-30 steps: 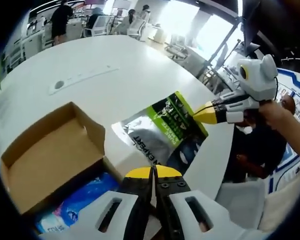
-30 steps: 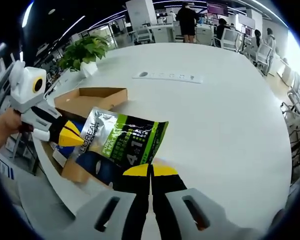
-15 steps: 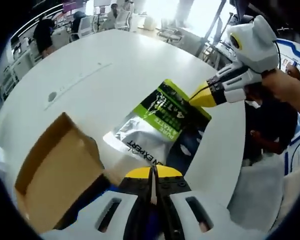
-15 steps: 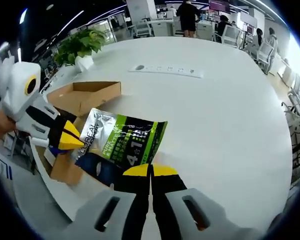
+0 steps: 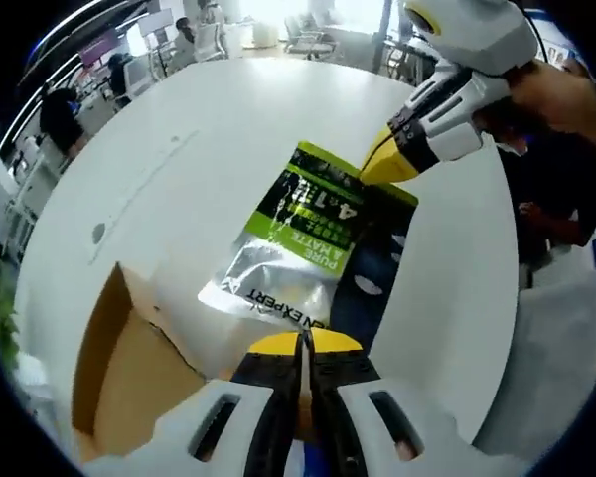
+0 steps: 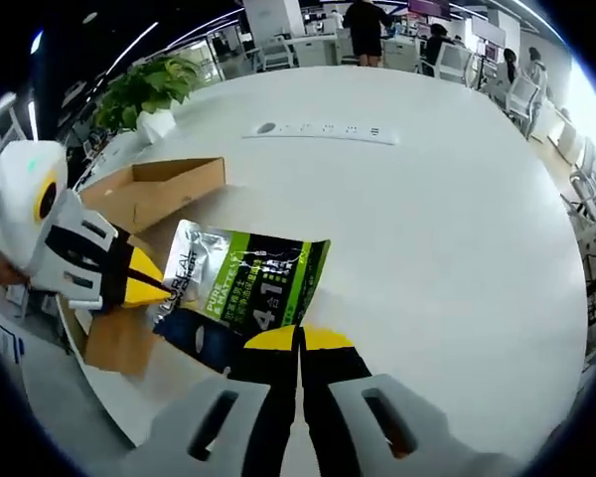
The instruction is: Operate the shoe box by opening the lid, removing the specified soft item, and placing it in the target area until the item is outside and the box remains undamaged.
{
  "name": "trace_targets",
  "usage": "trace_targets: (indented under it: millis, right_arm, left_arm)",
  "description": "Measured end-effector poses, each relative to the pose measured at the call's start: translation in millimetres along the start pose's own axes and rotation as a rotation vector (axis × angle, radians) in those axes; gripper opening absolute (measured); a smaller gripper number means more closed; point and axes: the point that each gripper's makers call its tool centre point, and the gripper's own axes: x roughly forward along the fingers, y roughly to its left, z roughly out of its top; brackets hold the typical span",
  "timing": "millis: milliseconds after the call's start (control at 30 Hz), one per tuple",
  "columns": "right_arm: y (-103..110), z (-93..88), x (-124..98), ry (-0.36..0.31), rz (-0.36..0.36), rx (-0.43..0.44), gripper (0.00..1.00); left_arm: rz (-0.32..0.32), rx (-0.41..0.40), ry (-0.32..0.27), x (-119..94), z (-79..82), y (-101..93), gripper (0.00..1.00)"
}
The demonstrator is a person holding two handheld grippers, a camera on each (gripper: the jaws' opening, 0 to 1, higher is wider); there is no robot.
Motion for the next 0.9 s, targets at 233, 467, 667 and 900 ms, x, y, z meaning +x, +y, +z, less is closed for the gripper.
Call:
trace_targets:
  millis: [233,467,667,900]
  right_arm:
    - [-3,-4.1,9,0.006,-0.003,0.013,0.00]
    - [-9,-9.0,18,0.005,-0.010,0.039,0.00]
    - [-13,-11.6,23,0.006,-0.016,0.052,0.00]
    - [-12,-15.2,29,0.006,-0.009,0.065,0.00]
  left_arm:
    - [0.034,0.073,0.013,7,-0.3,3.9,0.00]
    - [0.070,0.180,0.010,12,5.1,9.4,0.00]
    - [0.050,0.228,0.042,23,2.5,2.6,0.00]
    - [0.056,0.282,0.067,32,0.4,2.9,0.00]
